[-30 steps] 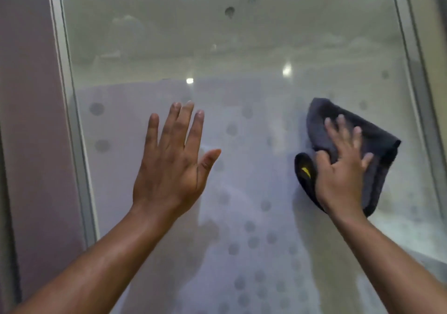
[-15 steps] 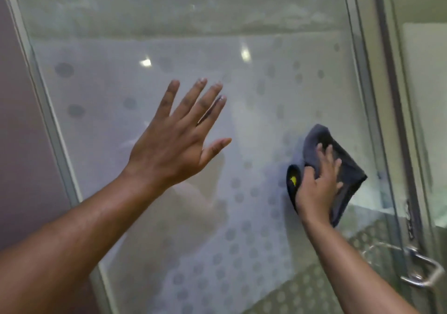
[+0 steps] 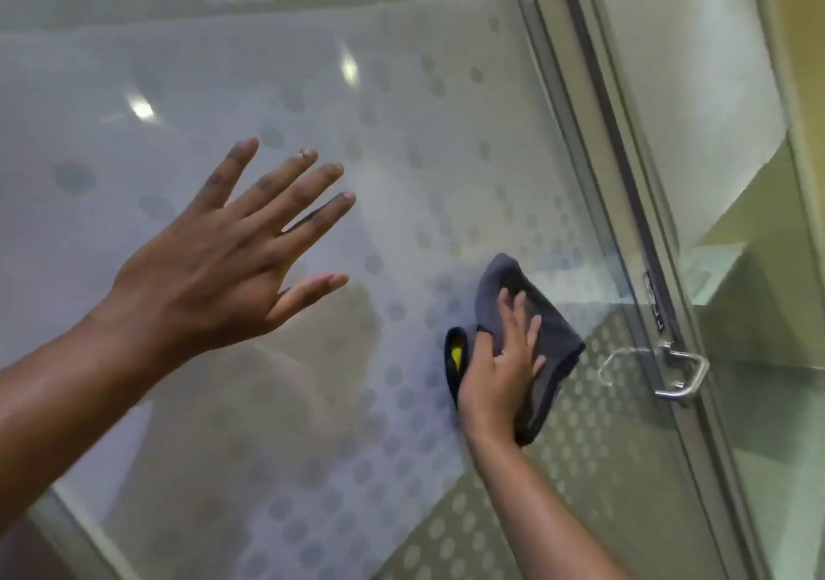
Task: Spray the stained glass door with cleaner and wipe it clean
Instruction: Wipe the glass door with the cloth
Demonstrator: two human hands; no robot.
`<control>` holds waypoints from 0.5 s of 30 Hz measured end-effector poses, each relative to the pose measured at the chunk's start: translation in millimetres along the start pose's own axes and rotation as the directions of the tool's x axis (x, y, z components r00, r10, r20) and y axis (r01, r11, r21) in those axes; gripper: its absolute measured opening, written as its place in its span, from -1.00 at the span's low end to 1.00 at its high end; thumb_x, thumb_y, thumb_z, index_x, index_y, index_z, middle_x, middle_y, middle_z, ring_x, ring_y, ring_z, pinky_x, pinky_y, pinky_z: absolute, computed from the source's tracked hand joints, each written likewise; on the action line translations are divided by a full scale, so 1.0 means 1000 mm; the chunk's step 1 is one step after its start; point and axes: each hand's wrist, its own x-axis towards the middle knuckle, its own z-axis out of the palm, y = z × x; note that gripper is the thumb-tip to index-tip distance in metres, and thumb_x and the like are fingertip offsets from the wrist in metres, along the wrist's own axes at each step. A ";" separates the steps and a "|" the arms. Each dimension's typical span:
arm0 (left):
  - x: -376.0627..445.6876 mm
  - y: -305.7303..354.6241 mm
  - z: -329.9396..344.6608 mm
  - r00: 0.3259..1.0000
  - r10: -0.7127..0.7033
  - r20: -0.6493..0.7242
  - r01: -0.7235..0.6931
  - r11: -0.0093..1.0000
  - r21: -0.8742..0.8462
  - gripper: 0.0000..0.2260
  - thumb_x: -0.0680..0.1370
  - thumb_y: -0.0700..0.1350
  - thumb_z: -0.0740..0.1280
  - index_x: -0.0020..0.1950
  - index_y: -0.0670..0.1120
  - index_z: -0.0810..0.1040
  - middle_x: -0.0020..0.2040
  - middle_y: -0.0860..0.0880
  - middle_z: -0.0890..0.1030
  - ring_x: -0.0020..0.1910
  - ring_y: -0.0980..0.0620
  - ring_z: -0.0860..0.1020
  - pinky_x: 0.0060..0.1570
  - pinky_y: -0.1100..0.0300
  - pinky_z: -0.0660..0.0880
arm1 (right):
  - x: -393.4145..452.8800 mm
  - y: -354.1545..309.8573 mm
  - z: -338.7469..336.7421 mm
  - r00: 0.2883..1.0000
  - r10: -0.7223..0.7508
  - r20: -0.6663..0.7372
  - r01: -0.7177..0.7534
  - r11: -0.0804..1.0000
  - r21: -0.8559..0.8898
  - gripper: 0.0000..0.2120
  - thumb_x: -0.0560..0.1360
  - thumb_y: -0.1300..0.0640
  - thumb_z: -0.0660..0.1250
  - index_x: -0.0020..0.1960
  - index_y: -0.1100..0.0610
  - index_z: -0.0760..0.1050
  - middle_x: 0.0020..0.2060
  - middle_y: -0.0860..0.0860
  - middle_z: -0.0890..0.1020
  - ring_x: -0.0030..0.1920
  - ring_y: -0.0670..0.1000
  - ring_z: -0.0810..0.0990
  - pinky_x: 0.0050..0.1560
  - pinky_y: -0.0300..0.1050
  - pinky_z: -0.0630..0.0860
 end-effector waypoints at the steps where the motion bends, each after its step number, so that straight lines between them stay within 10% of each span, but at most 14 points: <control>1: 0.001 0.001 0.000 1.000 0.006 -0.003 -0.006 1.000 -0.005 -0.29 0.72 0.32 -0.10 0.72 -0.11 0.18 0.72 -0.21 0.21 0.71 -0.23 0.18 0.67 -0.33 0.01 | -0.026 -0.003 0.003 0.988 -0.125 0.087 0.125 0.992 0.001 -0.38 0.51 0.11 0.21 0.55 -0.21 0.36 0.63 -0.28 0.18 0.69 -0.08 -0.04 0.65 0.22 -0.25; 6: 0.000 0.000 -0.001 1.000 -0.004 0.004 0.004 1.000 -0.011 -0.31 0.72 0.31 -0.08 0.72 -0.10 0.17 0.72 -0.22 0.19 0.72 -0.22 0.15 0.67 -0.32 0.01 | -0.037 0.050 -0.044 0.444 -0.658 0.608 0.805 0.591 0.051 -0.33 0.53 0.07 0.29 0.60 -0.25 0.26 0.66 -0.21 0.19 0.70 0.09 0.01 0.63 0.23 -0.23; 8: 0.000 0.002 0.000 1.000 -0.015 -0.002 0.015 1.000 -0.006 -0.31 0.72 0.31 -0.09 0.73 -0.10 0.17 0.72 -0.21 0.19 0.72 -0.21 0.15 0.67 -0.31 0.01 | -0.011 0.071 -0.052 0.669 -0.554 0.495 0.655 0.754 -0.042 -0.30 0.50 0.08 0.26 0.57 -0.37 0.23 0.64 -0.30 0.18 0.70 0.01 0.01 0.64 0.24 -0.20; 10: 0.001 0.001 0.000 1.000 -0.025 0.001 0.025 1.000 -0.008 -0.30 0.72 0.31 -0.10 0.73 -0.10 0.16 0.72 -0.21 0.19 0.73 -0.21 0.14 0.67 -0.32 0.00 | -0.013 0.069 -0.045 0.975 -0.184 0.126 0.195 0.978 -0.074 -0.35 0.51 0.12 0.21 0.46 -0.45 0.27 0.62 -0.29 0.22 0.69 -0.03 0.04 0.64 0.29 -0.17; 12: 0.001 0.001 -0.001 0.999 -0.051 0.002 0.051 0.999 -0.016 -0.30 0.72 0.31 -0.10 0.73 -0.10 0.15 0.72 -0.22 0.19 0.72 -0.22 0.14 0.67 -0.32 -0.01 | -0.049 0.048 -0.024 0.995 0.084 -0.048 -0.085 0.996 -0.009 -0.38 0.51 0.13 0.20 0.40 -0.46 0.25 0.60 -0.23 0.27 0.69 -0.02 0.06 0.63 0.32 -0.15; 15: 0.002 0.001 -0.002 0.997 -0.082 -0.002 0.082 0.997 -0.014 -0.30 0.72 0.31 -0.11 0.73 -0.11 0.16 0.72 -0.23 0.19 0.72 -0.23 0.14 0.67 -0.33 -0.02 | -0.129 0.031 -0.005 0.916 -0.336 0.221 0.363 0.927 -0.096 -0.26 0.42 0.03 0.28 0.56 -0.35 0.23 0.65 -0.19 0.23 0.70 0.05 0.01 0.64 0.20 -0.19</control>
